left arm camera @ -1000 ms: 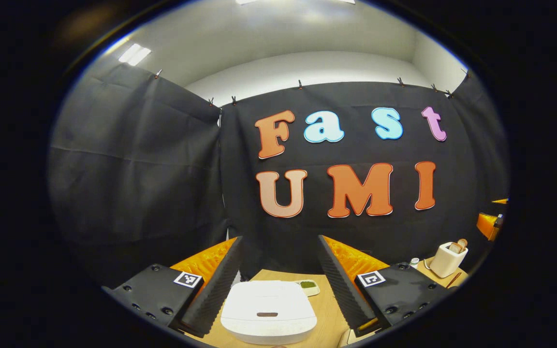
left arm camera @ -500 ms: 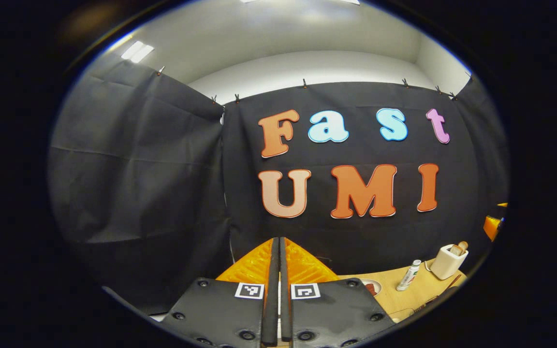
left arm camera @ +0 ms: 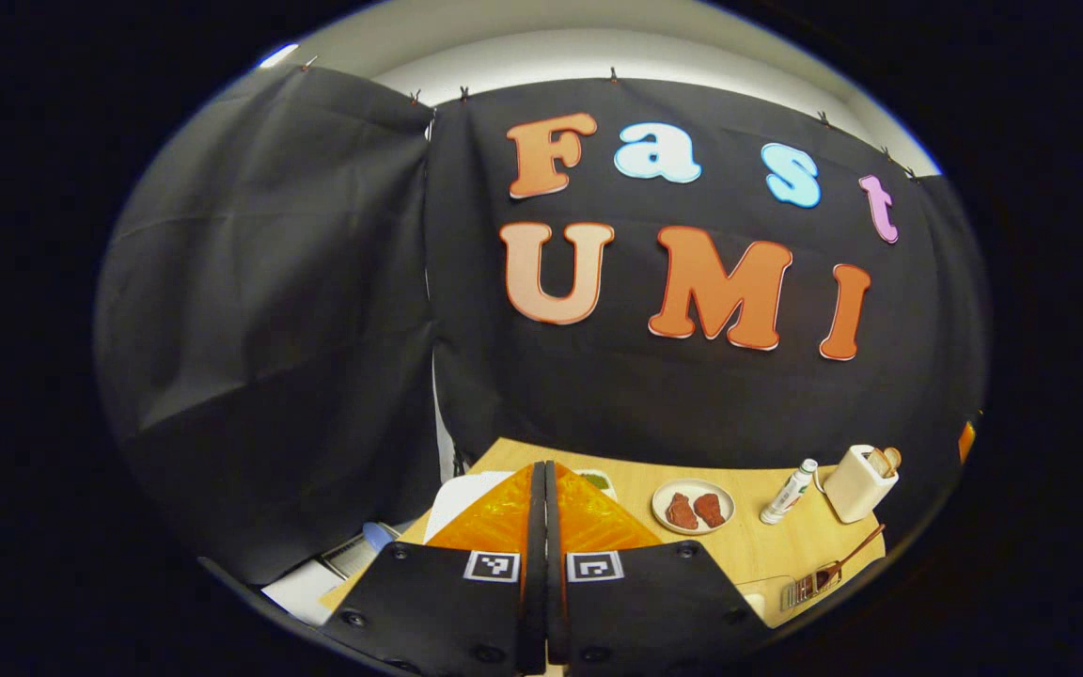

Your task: Close the left gripper, press the button to open the rice cooker; take a wooden spoon from the chopstick holder with the right hand, scoop a spoonful of rice and pour it into the rice cooker, then put the wooden spoon back into the chopstick holder.

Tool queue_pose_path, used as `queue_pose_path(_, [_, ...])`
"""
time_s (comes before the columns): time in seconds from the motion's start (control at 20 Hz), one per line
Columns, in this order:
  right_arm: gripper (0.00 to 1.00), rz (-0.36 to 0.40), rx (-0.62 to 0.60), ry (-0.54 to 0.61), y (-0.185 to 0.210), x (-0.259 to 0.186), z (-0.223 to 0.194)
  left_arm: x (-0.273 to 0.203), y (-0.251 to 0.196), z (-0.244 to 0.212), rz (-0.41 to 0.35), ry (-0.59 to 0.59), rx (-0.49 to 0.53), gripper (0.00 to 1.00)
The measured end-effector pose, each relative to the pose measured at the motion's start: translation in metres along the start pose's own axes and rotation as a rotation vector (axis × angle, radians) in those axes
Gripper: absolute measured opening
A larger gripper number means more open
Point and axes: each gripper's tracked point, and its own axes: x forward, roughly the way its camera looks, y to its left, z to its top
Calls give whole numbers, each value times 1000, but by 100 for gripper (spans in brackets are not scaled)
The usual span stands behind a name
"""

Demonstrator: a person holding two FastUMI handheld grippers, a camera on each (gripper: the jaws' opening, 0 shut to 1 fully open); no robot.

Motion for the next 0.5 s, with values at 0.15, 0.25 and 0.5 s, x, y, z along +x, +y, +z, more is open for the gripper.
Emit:
queue_pose_path(0.15, [96,-27,-5,19,-9,-2,-7,21,8,-34,-12,136,-66,5])
queue_pose_path(0.25, [96,-47,-2,33,-14,-2,-13,34,15,-49,-19,202,-91,5])
queue_pose_path(0.5, [99,-88,-8,73,-23,-6,-29,61,20,-93,-40,365,-164,5])
